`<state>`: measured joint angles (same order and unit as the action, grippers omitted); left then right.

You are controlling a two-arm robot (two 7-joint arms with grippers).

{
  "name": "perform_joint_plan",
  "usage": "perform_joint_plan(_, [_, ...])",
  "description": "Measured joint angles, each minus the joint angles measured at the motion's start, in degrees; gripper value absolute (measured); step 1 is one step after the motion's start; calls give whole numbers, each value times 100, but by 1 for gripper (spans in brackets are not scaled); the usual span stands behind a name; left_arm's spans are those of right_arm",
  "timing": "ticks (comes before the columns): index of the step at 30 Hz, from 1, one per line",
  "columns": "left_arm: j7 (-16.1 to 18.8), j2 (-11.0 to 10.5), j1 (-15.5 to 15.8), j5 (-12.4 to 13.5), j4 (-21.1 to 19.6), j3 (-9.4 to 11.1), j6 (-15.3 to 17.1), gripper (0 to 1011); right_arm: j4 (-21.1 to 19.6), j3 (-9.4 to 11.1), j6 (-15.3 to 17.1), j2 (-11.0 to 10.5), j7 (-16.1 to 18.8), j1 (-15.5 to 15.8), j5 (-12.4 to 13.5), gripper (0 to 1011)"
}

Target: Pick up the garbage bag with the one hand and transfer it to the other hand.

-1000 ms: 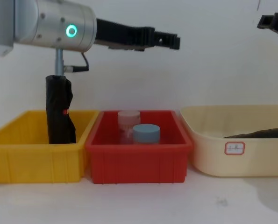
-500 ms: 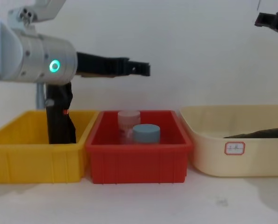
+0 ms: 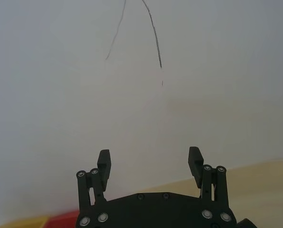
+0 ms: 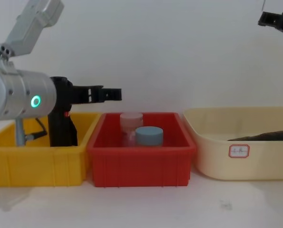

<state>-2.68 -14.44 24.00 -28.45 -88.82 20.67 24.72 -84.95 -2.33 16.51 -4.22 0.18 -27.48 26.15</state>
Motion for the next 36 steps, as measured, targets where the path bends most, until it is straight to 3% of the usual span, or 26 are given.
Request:
perform_joint_plan(6, [174, 25, -166, 26, -28, -97, -66, 1000, -84, -76, 85, -127, 126, 56, -7, 1001])
perform_joint_plan(19, [347, 48, -329, 53, -59, -188, -133, 1001, -505, -422, 562, -701, 723, 238, -26, 1002])
perform_joint_plan(27, [394, 53, -374, 60, -66, -214, -150, 1001, -704, -796, 810, -1069, 1127, 234, -140, 1001])
perform_joint_plan(36, [418, 58, -396, 66, -70, -226, -157, 1001, -638, -1320, 667, -1240, 1387, 101, -448, 1001])
